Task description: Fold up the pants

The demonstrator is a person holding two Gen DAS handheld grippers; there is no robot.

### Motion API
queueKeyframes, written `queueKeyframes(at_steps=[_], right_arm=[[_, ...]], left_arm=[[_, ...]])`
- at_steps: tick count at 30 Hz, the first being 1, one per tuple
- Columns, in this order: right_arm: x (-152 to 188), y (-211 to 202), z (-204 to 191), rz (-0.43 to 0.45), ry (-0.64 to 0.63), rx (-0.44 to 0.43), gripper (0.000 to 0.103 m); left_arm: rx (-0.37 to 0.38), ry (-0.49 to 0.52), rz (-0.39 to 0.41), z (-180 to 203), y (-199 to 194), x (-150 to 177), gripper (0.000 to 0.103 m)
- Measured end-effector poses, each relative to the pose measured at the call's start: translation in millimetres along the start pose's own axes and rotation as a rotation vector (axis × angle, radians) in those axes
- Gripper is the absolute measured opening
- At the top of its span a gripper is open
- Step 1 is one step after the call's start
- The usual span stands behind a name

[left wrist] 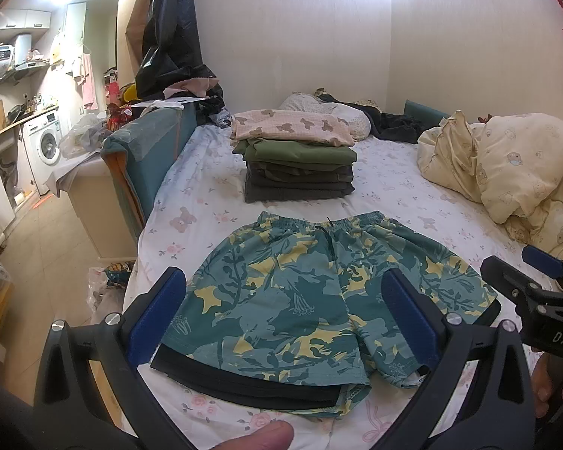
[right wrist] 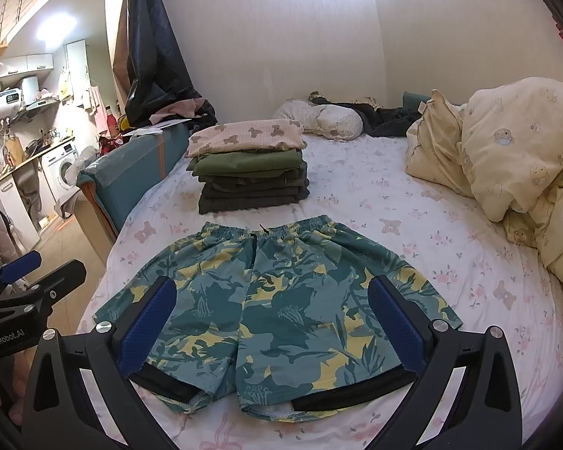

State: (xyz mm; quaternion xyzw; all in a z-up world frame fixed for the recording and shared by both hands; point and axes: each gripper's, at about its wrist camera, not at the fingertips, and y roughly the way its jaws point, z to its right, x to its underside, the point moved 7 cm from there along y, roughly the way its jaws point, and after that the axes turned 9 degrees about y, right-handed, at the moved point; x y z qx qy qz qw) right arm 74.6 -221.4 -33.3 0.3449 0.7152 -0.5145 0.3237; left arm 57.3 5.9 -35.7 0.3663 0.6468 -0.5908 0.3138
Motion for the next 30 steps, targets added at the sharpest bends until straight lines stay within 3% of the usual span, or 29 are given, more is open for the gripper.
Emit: queueKeyframes(at_steps=[30], right_arm=[[4.8,2.8,-0.4,-0.014,0.007,0.001,0.103]], left_arm=[[-0.009,0.011,0.006,0.1,0.3,-1.3,0.102]])
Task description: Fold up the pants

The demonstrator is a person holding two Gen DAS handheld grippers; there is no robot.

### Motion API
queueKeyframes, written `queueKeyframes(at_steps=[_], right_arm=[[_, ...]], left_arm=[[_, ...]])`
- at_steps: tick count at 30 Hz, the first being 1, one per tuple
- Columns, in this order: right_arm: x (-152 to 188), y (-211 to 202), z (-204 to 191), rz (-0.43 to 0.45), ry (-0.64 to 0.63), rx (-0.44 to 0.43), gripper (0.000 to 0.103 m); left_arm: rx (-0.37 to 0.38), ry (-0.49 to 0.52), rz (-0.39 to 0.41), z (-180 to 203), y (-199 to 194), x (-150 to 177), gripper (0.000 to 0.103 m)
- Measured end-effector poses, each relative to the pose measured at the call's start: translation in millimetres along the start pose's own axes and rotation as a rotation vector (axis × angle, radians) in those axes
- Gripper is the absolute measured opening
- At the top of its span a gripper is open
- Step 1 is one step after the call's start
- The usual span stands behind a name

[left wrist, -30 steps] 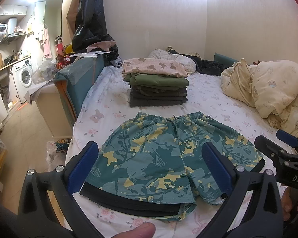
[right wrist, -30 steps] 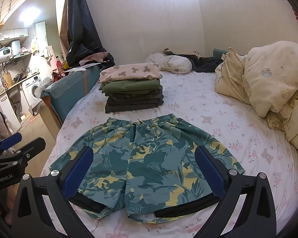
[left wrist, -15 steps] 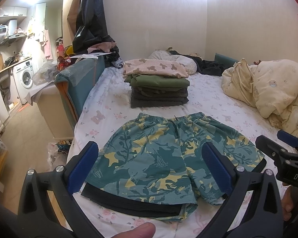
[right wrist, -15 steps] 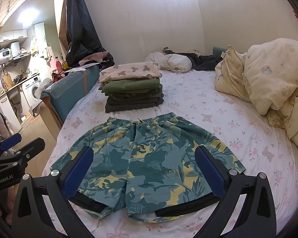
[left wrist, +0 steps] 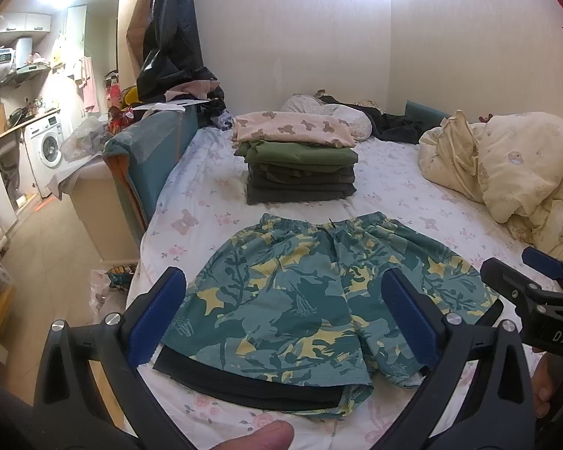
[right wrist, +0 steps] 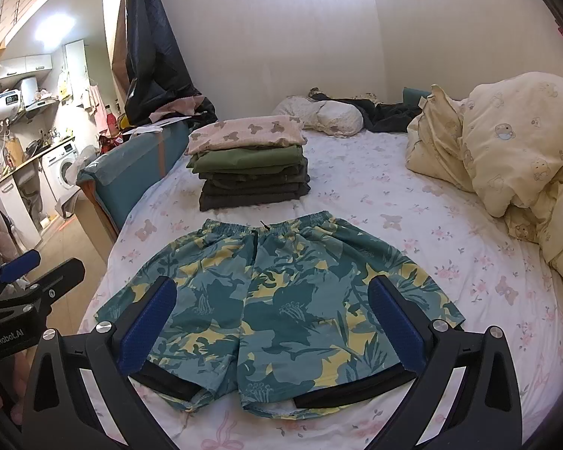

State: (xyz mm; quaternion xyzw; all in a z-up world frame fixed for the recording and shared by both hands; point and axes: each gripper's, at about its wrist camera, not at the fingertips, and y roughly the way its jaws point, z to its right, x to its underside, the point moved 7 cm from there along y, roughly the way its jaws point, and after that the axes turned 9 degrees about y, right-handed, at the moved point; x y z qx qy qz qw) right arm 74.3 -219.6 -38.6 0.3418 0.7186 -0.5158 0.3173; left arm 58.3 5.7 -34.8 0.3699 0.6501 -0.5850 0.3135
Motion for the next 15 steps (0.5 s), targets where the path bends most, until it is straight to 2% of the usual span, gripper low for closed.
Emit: queueKeyframes(at_steps=[15], right_arm=[[-3.5,0.2,-1.1,-0.004,0.004,-0.005,0.103]], left_arm=[[-0.005,-0.002,0.008,-0.9,1.6,2.0,0.102]])
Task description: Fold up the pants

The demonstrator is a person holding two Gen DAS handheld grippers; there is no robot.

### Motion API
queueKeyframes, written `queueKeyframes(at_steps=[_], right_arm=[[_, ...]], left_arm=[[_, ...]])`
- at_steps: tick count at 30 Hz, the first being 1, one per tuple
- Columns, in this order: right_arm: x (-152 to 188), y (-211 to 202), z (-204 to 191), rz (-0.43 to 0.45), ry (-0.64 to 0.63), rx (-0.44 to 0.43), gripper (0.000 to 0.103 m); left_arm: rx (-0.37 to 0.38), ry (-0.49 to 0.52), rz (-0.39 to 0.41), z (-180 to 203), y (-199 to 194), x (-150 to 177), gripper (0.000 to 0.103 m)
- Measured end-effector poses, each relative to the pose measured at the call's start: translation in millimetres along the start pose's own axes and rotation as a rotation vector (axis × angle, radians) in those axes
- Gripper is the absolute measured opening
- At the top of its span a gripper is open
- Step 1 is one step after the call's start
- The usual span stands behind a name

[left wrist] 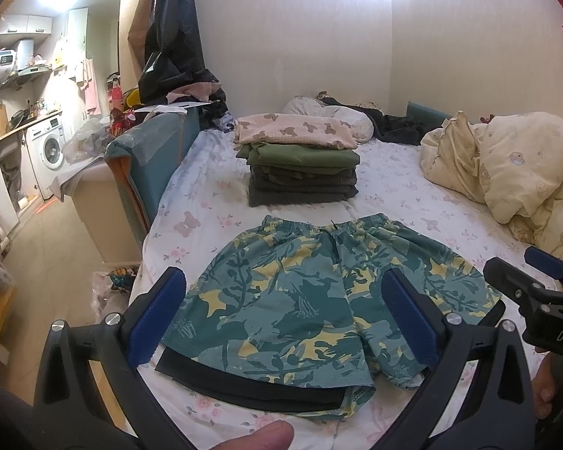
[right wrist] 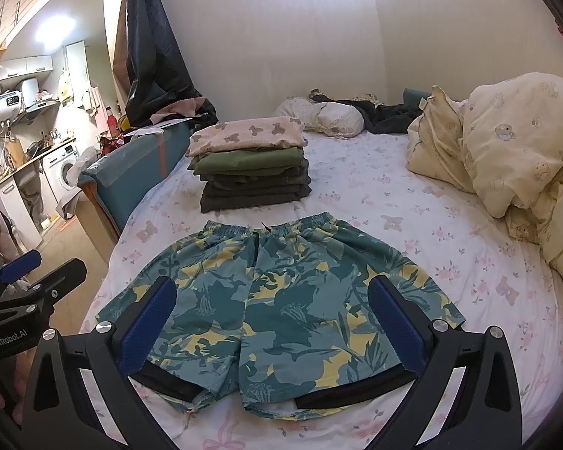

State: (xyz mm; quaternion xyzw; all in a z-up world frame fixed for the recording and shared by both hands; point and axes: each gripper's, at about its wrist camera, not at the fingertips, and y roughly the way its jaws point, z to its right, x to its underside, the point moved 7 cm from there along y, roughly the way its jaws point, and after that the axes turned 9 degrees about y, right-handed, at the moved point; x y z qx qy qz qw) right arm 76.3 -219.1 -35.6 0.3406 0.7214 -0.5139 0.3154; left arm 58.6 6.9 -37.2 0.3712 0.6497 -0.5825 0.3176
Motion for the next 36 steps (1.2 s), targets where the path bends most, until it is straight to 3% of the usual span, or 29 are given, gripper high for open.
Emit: queueKeyframes(at_steps=[36], right_arm=[[-1.9,0.8,2.5,-0.007,0.015,0.006,0.103]], left_arm=[[-0.003,-0.011,0.010,-3.7,-2.5,0.6,0.102]])
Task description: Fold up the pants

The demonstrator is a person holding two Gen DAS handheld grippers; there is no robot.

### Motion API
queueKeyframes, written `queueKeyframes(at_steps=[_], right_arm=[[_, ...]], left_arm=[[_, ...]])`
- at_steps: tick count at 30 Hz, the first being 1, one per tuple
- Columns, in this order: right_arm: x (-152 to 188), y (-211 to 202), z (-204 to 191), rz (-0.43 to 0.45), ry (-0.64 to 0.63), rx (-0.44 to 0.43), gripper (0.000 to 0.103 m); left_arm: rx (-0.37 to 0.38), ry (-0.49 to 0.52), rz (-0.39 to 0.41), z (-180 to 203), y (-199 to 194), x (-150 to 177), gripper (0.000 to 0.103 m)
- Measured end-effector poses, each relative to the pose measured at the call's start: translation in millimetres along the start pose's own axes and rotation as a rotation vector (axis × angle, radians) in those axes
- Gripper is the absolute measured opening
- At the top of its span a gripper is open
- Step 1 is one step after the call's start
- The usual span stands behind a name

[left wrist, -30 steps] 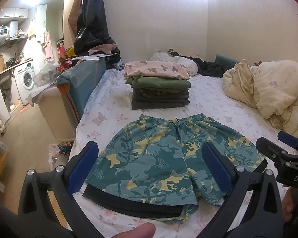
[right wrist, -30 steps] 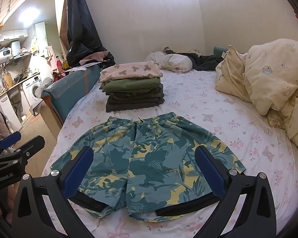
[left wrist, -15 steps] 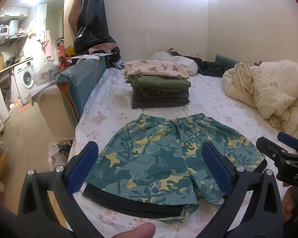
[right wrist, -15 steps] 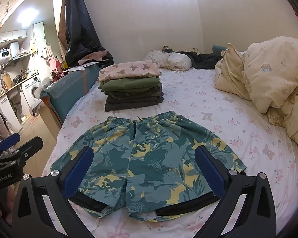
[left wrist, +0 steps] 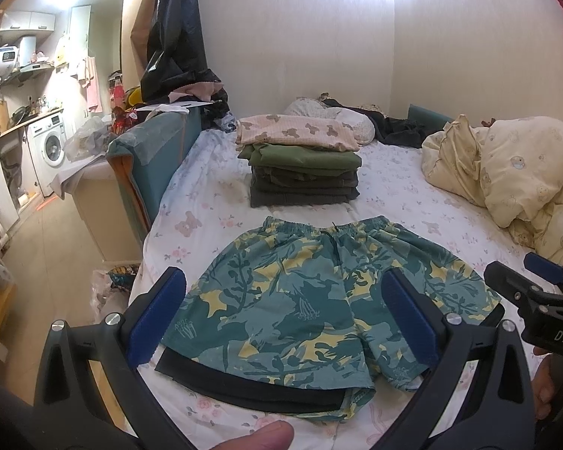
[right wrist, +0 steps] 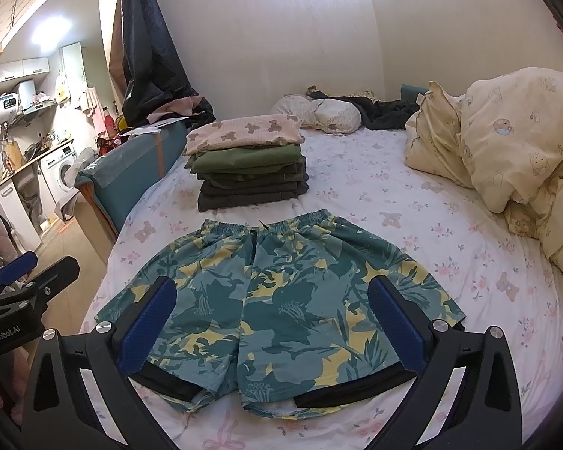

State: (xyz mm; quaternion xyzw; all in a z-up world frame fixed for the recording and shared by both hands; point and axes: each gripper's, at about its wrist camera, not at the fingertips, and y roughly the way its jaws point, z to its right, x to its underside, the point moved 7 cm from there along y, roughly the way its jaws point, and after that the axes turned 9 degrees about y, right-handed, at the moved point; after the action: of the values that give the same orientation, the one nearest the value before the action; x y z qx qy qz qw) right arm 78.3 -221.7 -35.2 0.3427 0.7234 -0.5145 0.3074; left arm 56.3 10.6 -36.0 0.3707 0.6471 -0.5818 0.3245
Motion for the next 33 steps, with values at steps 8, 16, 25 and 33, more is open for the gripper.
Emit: queueKeyframes(at_steps=[8,16,25,33], right_arm=[[0.5,0.3,0.3,-0.002,0.001,-0.001,0.103],[0.7,0.7,1.6,-0.008,0.006,-0.003,0.103],[1.2,0.6,2.0,-0.003,0.007,-0.010,0.103],[2.3,0.2,1.3,0.003,0.003,-0.004,0.103]], left_arm=[[0.001,-0.002,0.000,-0.2,-0.4,0.0,0.102],[0.000,-0.004,-0.001,-1.6,-1.4,0.0,0.102],[-0.002,0.000,0.003,-1.9,-1.0,-1.1,0.102],[-0.003,0.003,0.003,-2.8,-1.2,-1.8,0.102]])
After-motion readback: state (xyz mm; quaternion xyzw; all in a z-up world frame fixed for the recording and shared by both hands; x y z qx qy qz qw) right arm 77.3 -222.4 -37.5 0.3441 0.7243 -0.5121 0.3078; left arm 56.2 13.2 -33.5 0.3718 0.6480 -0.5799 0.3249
